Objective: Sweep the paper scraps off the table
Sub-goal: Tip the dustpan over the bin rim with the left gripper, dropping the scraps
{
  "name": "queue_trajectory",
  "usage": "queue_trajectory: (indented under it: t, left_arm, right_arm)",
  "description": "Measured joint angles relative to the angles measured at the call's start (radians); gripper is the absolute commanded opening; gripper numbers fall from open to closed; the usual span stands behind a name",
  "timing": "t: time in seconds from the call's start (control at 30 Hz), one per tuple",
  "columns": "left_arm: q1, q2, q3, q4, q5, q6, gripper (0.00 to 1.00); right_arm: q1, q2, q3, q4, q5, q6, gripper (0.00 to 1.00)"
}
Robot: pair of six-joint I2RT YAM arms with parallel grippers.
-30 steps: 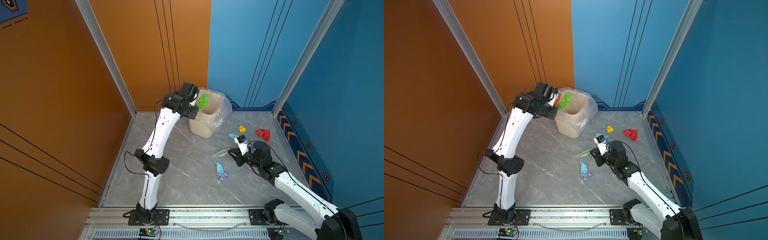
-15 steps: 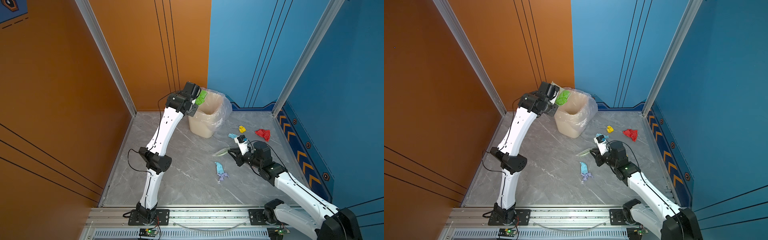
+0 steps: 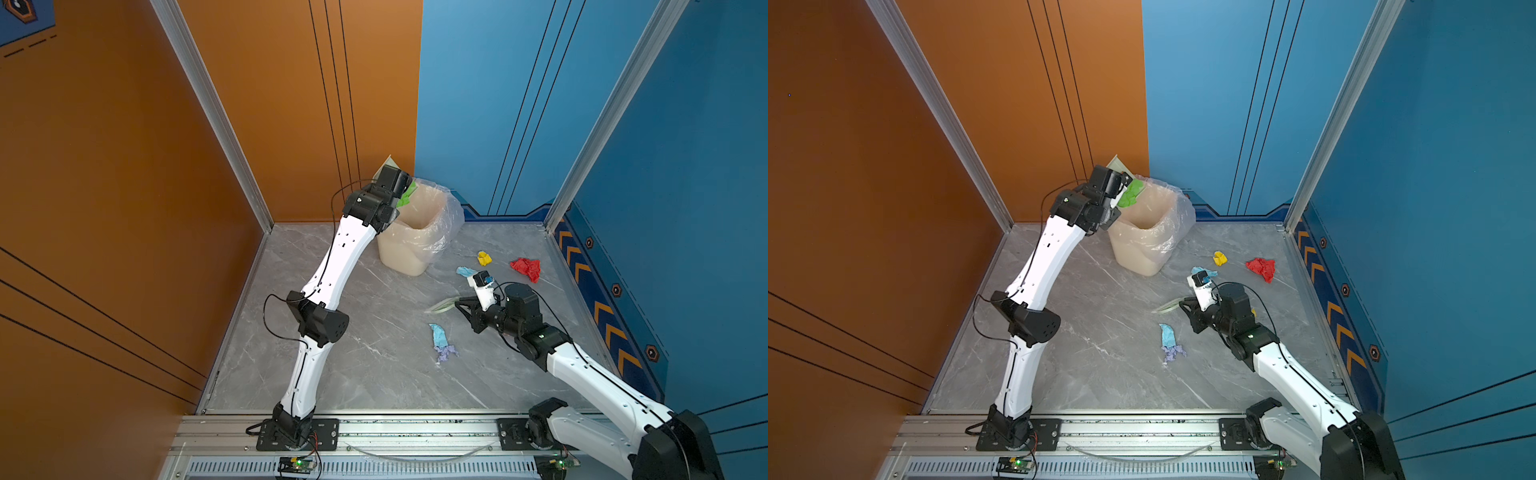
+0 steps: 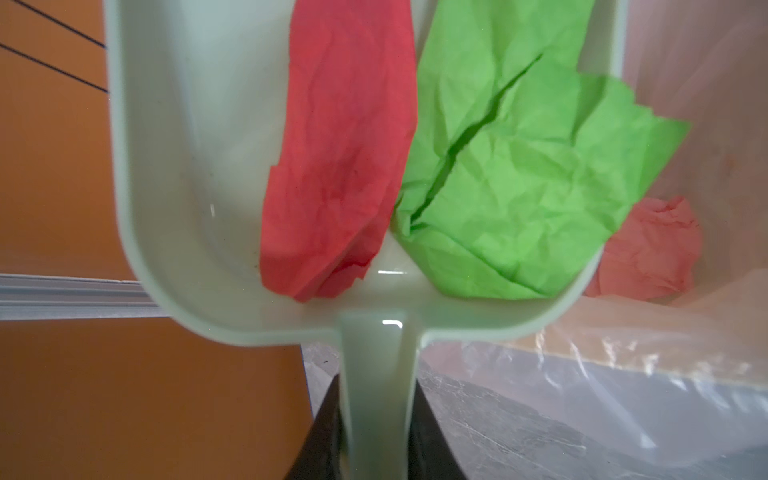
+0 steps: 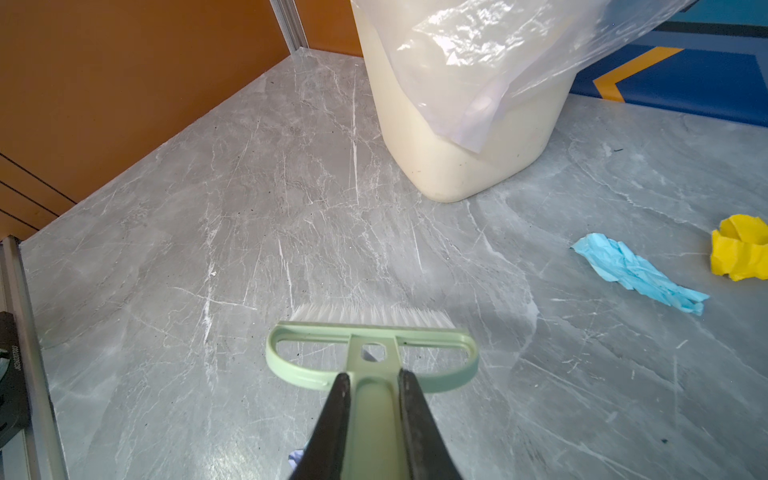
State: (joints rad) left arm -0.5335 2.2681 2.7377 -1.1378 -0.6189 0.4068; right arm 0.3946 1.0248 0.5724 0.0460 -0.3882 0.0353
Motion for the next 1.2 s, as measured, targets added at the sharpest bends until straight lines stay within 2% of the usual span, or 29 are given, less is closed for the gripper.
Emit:
queue_trajectory:
  t: [0.3, 0.53, 0.97, 1.2]
  left_arm:
    - [-0.008, 0.016, -0.012, 0.097, -0.092, 0.188, 0.0]
    - [-0.025, 0.018, -0.069, 0.202, -0.164, 0.403, 0.0]
    - [-0.031, 0.018, -0.105, 0.336, -0.176, 0.718, 0.0]
    - [-0.031, 0.018, -0.178, 0.406, -0.211, 0.862, 0.0]
  right_arm:
    - [0.0, 0.002, 0.0, 0.0, 0.0, 0.0, 0.0]
    - [0.0, 0.011, -0.001, 0.008, 0.0, 0.0, 0.0]
    - [0.0, 0.02, -0.008, 0.043, 0.0, 0.015, 0.0]
    - [0.001, 0.02, -0.02, 0.045, 0.0, 0.018, 0.0]
